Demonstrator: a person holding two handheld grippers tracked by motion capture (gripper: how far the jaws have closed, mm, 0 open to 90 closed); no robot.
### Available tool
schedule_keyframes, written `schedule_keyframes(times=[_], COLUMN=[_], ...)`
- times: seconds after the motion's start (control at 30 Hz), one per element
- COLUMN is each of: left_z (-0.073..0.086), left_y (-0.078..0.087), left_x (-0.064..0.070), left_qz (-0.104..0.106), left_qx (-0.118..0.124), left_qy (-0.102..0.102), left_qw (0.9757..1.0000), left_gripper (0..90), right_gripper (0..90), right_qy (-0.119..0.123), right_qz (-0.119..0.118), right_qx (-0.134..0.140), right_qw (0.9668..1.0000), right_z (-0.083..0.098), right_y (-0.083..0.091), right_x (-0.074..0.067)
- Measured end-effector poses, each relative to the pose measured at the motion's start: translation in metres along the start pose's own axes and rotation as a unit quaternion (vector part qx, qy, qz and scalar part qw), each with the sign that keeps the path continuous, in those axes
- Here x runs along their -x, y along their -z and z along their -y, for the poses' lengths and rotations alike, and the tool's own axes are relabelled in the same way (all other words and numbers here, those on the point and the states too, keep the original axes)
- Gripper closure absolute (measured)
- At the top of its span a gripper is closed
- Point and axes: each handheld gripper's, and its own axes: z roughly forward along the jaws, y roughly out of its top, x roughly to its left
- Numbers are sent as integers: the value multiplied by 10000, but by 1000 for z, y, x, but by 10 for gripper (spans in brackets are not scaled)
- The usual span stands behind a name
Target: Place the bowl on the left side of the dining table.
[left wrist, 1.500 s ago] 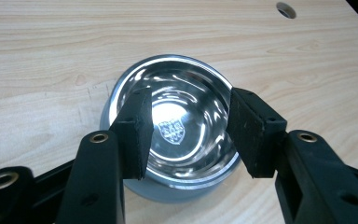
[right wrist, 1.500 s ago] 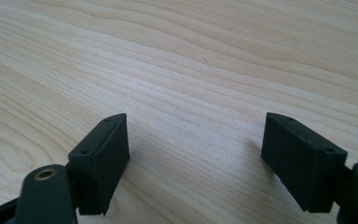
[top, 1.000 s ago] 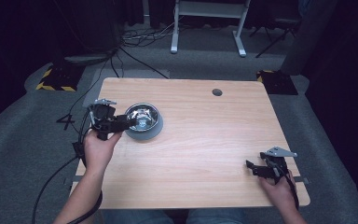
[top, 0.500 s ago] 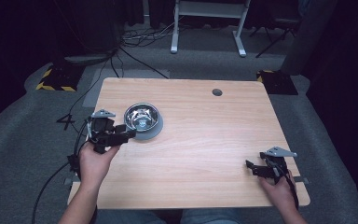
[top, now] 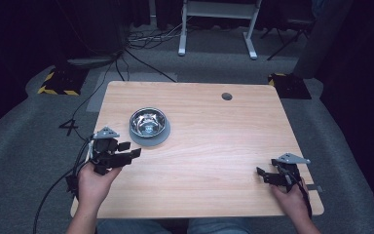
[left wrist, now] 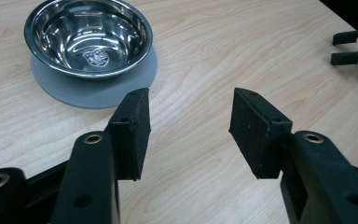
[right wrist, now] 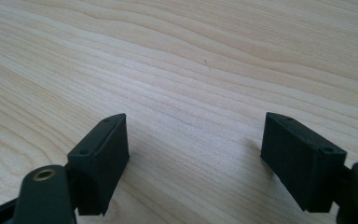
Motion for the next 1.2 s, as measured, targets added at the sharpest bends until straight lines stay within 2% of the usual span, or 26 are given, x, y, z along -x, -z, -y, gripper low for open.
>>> schedule_keyframes(times=[0.07, 0.1, 0.23, 0.4, 0.57, 0.63, 0.83, 0.97, 1.03, 1.2], left_z=[5, 11, 18, 30, 38, 42, 55, 63, 67, 76], left_y=[2, 3, 3, 1, -6, -9, -18, -26, -31, -44], left_x=[2, 4, 7, 12, 13, 10, 4, 0, 0, 2], left_qz=[-29, 23, -31, -137, -140, -205, -220, -277, -275, -357], left_qx=[86, 113, 76, 11, -196, -308, -575, -802, -971, -1336], left_qy=[-18, 14, -24, -176, -189, -186, -23, -51, -34, -180], left_qw=[10000, 9999, 10000, 9998, 9995, 9991, 9981, 9964, 9949, 9902], left_gripper=[474, 472, 471, 469, 461, 460, 458, 454, 448, 445], right_gripper=[231, 231, 231, 231, 231, 231, 232, 232, 232, 232], right_qy=[-1, -2, -4, 1, 3, 3, 6, 5, 7, 6], right_qz=[2, 1, 2, 1, 1, 2, 4, 3, 3, 4], right_qx=[0, 0, 0, 0, 0, 1, 1, 2, 2, 1], right_qw=[10000, 10000, 10000, 10000, 10000, 10000, 10000, 10000, 10000, 10000], right_z=[0, 0, 0, 0, 0, 0, 0, 0, 0, 0], right_y=[0, 0, 0, 0, 0, 0, 0, 0, 0, 0], right_x=[0, 0, 0, 0, 0, 0, 0, 0, 0, 0])
